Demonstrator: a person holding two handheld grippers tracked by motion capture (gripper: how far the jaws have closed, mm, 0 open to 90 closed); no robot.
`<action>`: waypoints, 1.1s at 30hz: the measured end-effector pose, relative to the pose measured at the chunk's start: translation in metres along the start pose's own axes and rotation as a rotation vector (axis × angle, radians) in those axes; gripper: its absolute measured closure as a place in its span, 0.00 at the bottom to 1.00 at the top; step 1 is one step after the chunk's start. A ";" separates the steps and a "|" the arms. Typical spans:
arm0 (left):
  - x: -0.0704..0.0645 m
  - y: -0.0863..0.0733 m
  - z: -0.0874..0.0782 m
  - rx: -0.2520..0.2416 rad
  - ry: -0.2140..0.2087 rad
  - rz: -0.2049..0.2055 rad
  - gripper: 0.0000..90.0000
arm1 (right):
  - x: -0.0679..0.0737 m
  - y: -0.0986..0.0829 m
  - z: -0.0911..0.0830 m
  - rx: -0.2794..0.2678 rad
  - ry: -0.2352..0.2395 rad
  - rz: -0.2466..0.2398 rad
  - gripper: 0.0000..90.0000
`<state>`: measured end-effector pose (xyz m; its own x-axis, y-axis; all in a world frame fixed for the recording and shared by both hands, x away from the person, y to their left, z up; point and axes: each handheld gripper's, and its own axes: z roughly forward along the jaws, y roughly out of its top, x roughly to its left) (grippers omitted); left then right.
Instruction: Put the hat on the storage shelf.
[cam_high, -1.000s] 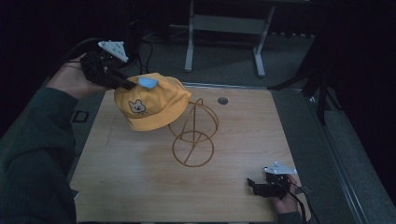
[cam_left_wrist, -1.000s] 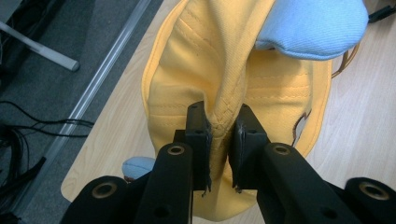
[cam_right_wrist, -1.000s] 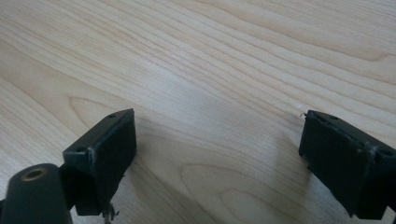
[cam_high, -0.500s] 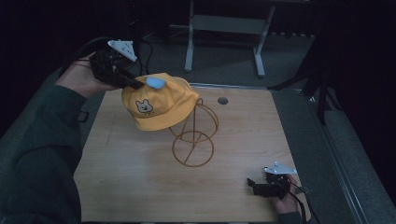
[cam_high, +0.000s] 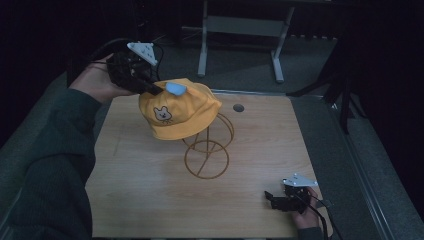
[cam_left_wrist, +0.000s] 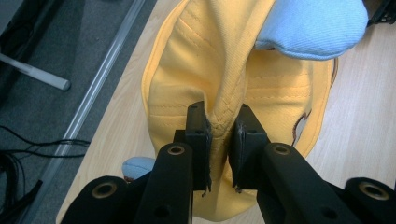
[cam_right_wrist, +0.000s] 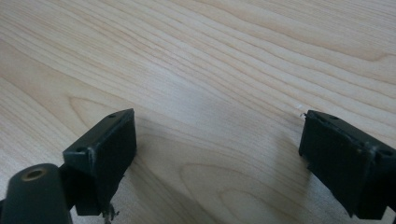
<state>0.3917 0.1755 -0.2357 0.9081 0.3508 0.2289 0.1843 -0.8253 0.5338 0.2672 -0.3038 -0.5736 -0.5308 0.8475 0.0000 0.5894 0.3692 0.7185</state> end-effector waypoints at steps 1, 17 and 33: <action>0.000 0.002 0.000 0.002 0.001 0.004 0.88 | 0.000 0.000 0.000 0.000 0.000 0.000 0.12; -0.007 0.022 0.009 0.019 -0.002 0.052 0.88 | 0.000 0.000 0.000 0.000 0.002 -0.003 0.12; -0.016 0.044 0.022 0.069 -0.016 0.098 0.88 | 0.000 0.000 0.000 -0.002 0.004 -0.010 0.12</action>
<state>0.3935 0.1239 -0.2335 0.9286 0.2602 0.2644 0.1191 -0.8841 0.4518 0.2673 -0.3039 -0.5737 -0.5390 0.8423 -0.0044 0.5832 0.3770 0.7196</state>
